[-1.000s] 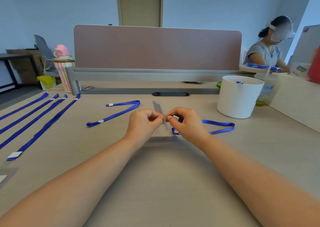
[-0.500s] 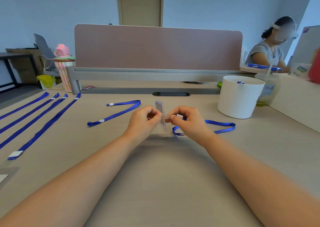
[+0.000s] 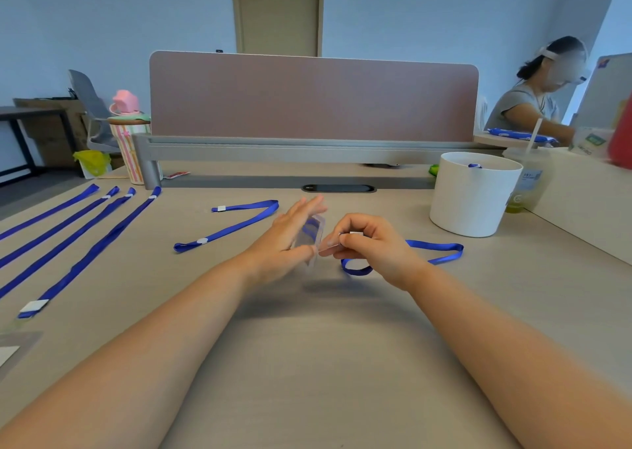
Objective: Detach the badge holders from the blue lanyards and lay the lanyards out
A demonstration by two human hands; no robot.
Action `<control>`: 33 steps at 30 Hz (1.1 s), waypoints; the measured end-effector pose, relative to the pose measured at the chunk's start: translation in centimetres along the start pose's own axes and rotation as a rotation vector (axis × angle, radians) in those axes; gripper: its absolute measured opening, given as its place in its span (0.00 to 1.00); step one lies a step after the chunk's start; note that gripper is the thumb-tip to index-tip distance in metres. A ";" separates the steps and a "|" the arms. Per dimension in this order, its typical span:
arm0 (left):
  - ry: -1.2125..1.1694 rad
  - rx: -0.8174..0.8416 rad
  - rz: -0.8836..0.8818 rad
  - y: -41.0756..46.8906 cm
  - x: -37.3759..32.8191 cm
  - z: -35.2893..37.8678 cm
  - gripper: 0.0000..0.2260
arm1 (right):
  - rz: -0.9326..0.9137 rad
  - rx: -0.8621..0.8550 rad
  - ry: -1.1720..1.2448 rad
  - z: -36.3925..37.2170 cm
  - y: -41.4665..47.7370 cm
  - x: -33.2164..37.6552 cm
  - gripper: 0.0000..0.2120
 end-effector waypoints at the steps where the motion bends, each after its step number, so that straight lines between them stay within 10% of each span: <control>1: 0.042 -0.042 0.000 0.0 0.0 -0.2 0.27 | 0.007 -0.002 0.030 0.0 0.0 0.0 0.10; 7: 0.192 -0.305 0.004 -0.1 0.5 -0.8 0.11 | 0.047 -0.037 0.019 0.0 0.1 0.1 0.11; 12: 0.097 -0.609 -0.089 -0.5 1.2 -2.1 0.20 | 0.006 -0.288 0.090 -1.8 0.6 0.5 0.09; 23: -0.044 0.295 0.033 0.8 -3.0 4.0 0.13 | -0.066 -0.275 0.984 -2.1 1.3 2.1 0.11; 33: 0.255 0.130 -0.072 0.8 -0.4 0.6 0.09 | -0.052 -0.562 0.683 -6.7 0.9 1.5 0.08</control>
Point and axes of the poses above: each hand's wrist, its own y-axis towards the middle knuckle, its own z-axis out of the palm, x = y × z, the point moved 3 cm from there along y, towards the middle knuckle, and after that the axes turned 8 degrees about y, right-handed, at the moved point
